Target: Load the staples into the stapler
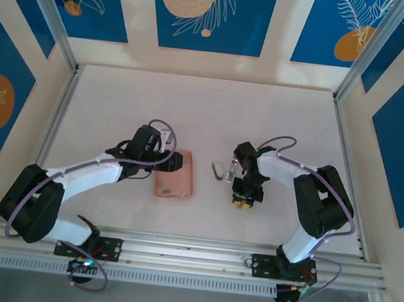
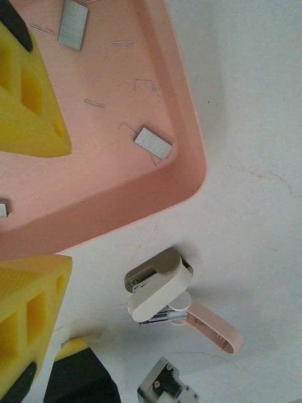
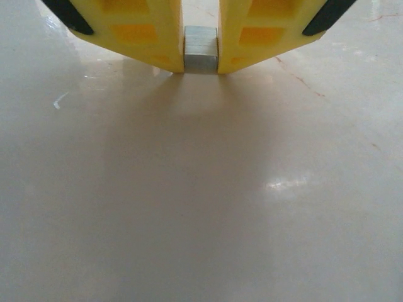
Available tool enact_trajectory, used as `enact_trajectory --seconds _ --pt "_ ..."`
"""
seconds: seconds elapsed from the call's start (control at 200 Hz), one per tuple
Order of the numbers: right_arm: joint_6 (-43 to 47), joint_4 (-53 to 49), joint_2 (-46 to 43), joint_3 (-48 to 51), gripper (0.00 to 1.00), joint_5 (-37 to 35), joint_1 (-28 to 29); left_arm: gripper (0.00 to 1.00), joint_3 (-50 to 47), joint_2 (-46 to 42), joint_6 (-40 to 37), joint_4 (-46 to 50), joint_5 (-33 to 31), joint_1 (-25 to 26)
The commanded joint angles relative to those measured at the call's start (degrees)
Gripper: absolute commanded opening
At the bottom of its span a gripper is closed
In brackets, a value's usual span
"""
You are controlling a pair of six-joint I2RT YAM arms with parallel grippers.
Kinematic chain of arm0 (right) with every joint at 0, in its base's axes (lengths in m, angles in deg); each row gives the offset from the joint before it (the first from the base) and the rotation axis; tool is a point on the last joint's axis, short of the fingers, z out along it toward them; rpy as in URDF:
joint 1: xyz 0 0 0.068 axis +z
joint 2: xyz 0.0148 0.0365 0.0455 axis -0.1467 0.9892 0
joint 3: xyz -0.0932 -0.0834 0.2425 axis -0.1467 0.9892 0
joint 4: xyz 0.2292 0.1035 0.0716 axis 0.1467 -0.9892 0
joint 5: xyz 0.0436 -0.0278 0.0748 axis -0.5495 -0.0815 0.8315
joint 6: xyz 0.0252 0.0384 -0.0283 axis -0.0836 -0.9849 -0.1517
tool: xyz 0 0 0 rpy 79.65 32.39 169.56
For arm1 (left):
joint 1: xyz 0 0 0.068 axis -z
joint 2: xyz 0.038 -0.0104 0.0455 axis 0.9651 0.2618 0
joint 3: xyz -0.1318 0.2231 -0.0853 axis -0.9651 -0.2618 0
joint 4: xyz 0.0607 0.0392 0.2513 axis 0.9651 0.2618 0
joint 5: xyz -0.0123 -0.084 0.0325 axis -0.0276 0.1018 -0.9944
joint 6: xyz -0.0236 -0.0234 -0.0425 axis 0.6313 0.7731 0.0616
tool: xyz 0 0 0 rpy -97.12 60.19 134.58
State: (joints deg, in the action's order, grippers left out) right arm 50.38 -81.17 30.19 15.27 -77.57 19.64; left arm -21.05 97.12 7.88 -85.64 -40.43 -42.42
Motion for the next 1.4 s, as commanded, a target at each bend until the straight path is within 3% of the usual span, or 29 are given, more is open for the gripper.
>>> enact_trajectory --seconds 0.0,0.41,0.745,1.396 --pt "1.1 0.1 2.5 0.1 0.17 -0.6 -0.5 0.44 0.8 0.2 -0.2 -1.1 -0.5 0.5" --pt "-2.0 16.3 -18.8 5.1 0.17 -7.8 2.6 0.44 -1.0 -1.9 0.1 -2.5 -3.2 0.6" --pt "-3.1 22.2 -13.0 2.9 0.17 -15.9 5.4 0.45 -4.0 -3.9 2.4 -7.5 -7.1 0.4" --pt "-1.9 25.2 -5.5 -1.0 0.17 -20.5 7.3 0.46 -4.4 -4.5 1.7 -7.0 -8.2 0.4"
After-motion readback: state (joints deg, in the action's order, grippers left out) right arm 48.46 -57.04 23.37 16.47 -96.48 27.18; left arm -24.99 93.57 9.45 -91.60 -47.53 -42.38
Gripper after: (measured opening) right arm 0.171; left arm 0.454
